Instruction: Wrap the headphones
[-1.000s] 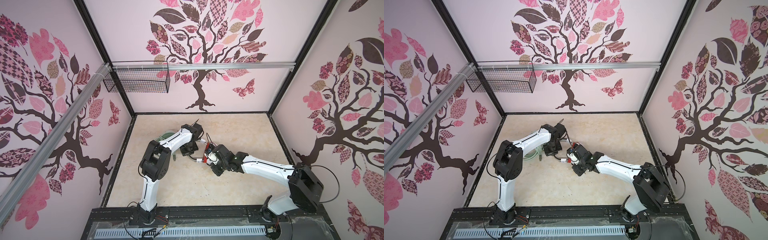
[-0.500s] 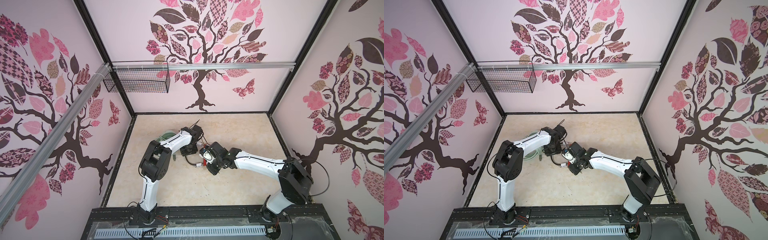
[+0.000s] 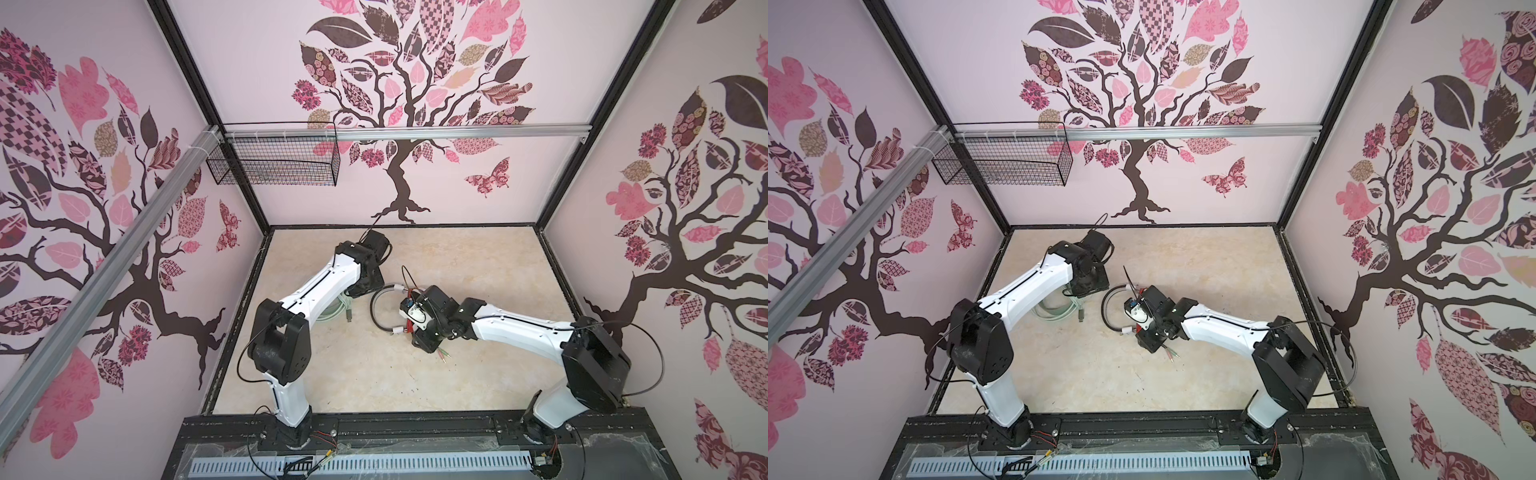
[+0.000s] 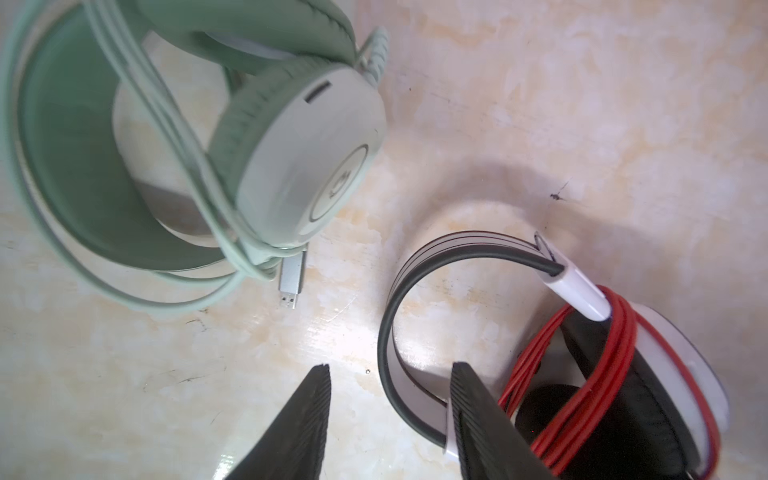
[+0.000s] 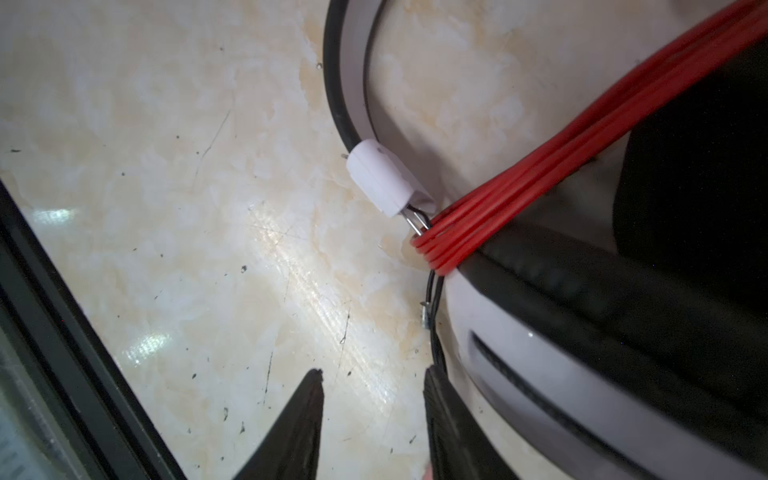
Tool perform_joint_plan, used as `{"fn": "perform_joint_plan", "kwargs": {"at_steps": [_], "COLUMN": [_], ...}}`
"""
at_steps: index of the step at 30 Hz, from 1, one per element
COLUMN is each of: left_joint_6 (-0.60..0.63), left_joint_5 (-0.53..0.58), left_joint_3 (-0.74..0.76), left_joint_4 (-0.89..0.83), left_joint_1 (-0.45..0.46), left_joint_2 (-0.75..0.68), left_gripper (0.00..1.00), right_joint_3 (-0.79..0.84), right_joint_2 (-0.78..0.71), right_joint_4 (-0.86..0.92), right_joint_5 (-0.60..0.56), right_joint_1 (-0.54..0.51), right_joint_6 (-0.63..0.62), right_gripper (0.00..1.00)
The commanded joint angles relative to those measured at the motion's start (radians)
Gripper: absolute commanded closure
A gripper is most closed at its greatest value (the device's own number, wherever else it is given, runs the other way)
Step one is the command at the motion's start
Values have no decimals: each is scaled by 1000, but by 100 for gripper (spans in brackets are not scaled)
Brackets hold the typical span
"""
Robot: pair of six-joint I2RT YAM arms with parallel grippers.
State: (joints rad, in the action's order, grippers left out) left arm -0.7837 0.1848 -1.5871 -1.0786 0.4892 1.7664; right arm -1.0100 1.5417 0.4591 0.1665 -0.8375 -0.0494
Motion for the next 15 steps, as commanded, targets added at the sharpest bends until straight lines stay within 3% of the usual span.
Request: {"fn": "perform_joint_plan", "kwargs": {"at_steps": [1,5,7,9,13,14,15], "left_joint_6": [39,92,118,146,196,202,207], "left_joint_5": [19,33,70,116,245,272,305], "left_joint_3": [-30,62,103,135,246,290,365], "left_joint_4": [2,140,190,227,327,377,441], "left_joint_1": [-13,-24,-27,-29,-29,-31,-31], "left_joint_2": [-110,-277,-368,-432,-558,-596,-637], "left_gripper": [48,29,19,15,15,14,6], "right_joint_3": [-8,-7,-1,28,131,157,184], "right_joint_2": [-119,-255,-338,-415,-559,-581,-602], "right_joint_4": [18,11,-14,-65,-208,-240,-274], "right_joint_5": [7,-51,-7,39,76,99,109], "right_joint_1": [-7,31,123,226,449,501,557], "right_joint_6": [11,40,68,98,203,232,268], "right_gripper": [54,50,50,49,20,17,13]}}
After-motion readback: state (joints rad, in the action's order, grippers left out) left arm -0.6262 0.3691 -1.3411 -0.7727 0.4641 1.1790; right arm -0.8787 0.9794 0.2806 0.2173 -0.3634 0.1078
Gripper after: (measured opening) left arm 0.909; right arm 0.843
